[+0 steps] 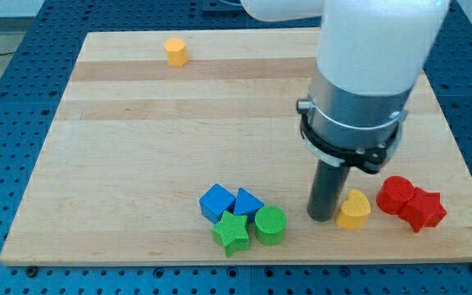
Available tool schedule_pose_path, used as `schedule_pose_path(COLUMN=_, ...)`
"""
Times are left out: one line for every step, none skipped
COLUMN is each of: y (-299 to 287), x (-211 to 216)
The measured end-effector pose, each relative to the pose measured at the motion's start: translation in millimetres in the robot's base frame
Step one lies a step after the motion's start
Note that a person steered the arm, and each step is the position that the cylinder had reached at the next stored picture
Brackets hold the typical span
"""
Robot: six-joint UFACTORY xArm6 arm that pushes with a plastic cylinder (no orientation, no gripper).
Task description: Place yourself at the left of the yellow hexagon
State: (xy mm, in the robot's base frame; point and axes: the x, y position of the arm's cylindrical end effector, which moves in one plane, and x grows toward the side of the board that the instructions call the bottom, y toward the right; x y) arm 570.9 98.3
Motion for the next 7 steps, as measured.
schedule_pose_path(y=31.4, x=1.2)
schedule_pose_path(y=49.3, x=1.2)
schedule_pose_path(y=31.5, x=-2.8)
schedule_pose_path(y=-12.0, x=-50.2)
schedule_pose_path(y=-73.2, x=-112.5)
schedule_pose_path(y=-172.0, x=-153.1)
schedule_pose_path(y=-266.7, x=-203.4)
